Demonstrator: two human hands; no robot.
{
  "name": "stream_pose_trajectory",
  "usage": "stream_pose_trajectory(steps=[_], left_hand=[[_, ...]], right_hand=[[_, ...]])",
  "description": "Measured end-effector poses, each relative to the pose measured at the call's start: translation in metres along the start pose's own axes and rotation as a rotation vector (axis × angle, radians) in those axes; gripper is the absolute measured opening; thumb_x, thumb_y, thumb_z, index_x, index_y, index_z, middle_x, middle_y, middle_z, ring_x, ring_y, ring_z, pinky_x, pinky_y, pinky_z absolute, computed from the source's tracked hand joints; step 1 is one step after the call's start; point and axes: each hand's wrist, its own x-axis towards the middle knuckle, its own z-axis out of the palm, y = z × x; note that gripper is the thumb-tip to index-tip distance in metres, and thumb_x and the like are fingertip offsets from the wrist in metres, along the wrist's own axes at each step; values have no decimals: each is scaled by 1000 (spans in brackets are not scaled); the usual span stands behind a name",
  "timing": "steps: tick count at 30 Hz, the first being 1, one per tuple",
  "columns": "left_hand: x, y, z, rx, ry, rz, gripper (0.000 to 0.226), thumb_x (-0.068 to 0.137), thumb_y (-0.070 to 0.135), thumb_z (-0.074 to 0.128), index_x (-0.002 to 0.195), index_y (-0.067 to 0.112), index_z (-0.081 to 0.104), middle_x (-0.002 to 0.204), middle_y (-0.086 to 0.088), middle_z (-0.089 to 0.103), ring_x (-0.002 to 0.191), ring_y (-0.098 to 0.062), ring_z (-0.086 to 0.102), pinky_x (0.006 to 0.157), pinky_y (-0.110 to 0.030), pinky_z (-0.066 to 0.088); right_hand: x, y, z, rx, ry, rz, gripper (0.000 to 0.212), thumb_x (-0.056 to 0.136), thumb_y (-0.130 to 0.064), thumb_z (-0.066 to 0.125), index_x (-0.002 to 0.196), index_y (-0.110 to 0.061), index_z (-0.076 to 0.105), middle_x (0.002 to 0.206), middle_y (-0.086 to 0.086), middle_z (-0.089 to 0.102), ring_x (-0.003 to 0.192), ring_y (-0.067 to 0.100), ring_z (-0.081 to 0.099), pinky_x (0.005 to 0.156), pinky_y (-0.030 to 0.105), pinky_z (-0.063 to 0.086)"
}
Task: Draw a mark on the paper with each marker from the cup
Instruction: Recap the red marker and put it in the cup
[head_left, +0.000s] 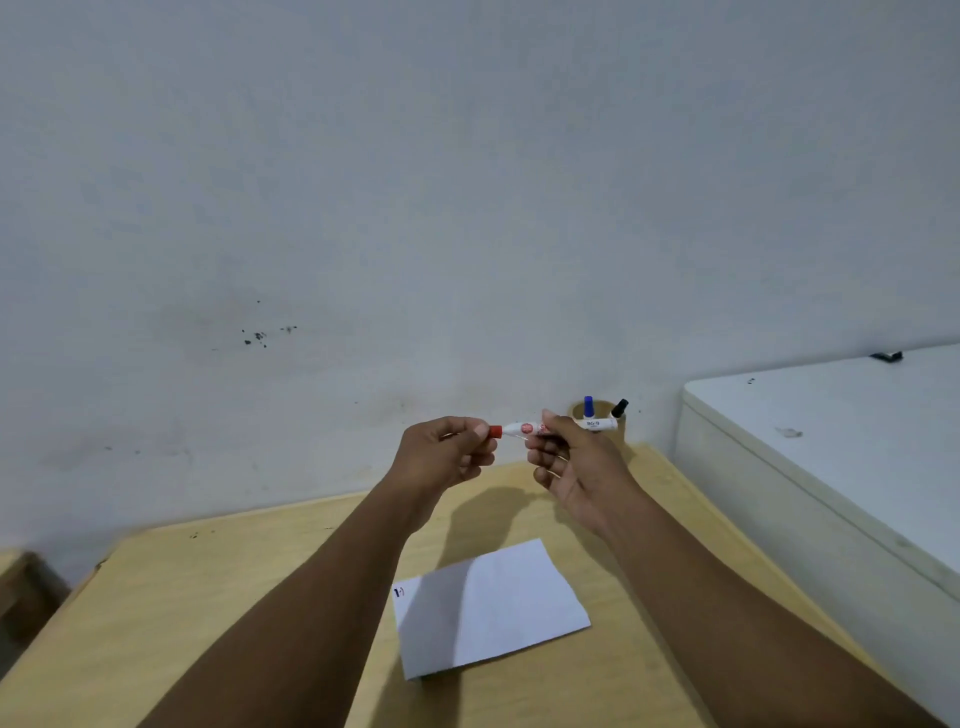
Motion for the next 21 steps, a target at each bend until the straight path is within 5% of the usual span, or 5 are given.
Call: stream_pose_trajectory(steps=[12,17,21], left_hand=[[31,25,32,120,-9,143,11,96,9,66,93,4,75,83,-11,74,76,-21,70,75,-29,56],[50,56,41,161,99,286,10,94,10,68,88,7,74,78,-9,76,77,-22,71,75,-33,56],[61,80,58,431,109,433,9,94,18,68,88,13,73,79,-2,78,76,-16,73,75,-34,59]], right_hand=[[12,-25,-6,23,7,-44,23,89,-33,75,87,-11,66,67,7,65,50,14,60,43,23,40],[19,-75,-25,-433,258,-317,63,79,-60,76,119,-16,56,74,13,71,45,15,55,39,23,37],[26,-99,-42,-1099,205,-605,52,85,-53,71,128,-30,54,69,4,65,72,22,67,67,37,54]])
